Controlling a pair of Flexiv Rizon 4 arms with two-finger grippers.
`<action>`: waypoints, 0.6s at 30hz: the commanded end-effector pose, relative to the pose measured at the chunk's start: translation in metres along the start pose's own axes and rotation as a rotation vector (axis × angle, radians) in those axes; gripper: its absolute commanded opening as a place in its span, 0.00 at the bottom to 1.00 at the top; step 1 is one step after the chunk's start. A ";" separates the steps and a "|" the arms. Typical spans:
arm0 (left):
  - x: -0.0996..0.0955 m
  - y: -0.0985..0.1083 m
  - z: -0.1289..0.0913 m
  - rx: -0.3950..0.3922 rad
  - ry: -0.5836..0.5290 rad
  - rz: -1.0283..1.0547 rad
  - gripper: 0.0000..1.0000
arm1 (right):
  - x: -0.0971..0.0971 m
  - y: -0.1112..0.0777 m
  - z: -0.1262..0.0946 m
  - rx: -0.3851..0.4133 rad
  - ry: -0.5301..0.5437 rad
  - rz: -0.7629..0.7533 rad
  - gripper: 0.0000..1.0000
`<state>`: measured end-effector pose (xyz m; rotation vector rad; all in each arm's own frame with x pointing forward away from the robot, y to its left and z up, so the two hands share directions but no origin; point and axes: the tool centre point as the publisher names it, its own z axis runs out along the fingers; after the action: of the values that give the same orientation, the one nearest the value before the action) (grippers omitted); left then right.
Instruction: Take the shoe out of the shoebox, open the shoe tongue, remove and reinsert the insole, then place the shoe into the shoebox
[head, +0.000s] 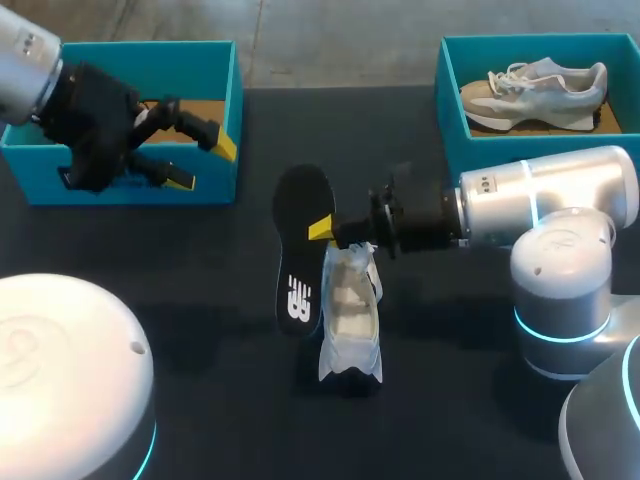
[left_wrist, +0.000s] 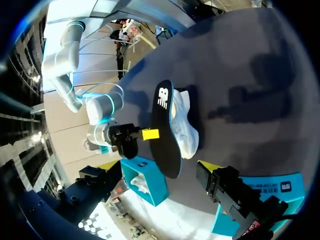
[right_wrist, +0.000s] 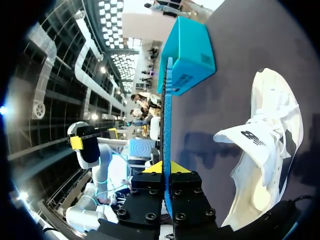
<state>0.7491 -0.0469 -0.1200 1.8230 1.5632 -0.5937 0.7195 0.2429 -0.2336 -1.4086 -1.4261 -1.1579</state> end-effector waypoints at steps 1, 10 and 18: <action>-0.001 0.001 0.000 0.003 0.012 0.001 1.00 | 0.002 0.000 0.003 -0.003 -0.007 0.002 0.00; -0.002 0.002 0.001 0.008 0.023 -0.012 1.00 | 0.000 -0.001 0.003 0.000 -0.005 0.002 0.00; -0.005 0.014 0.010 0.051 0.111 -0.077 1.00 | -0.008 -0.004 -0.001 -0.009 -0.017 0.011 0.00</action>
<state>0.7507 -0.0485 -0.1250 1.8313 1.6847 -0.5863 0.7195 0.2411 -0.2422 -1.4242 -1.4257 -1.1474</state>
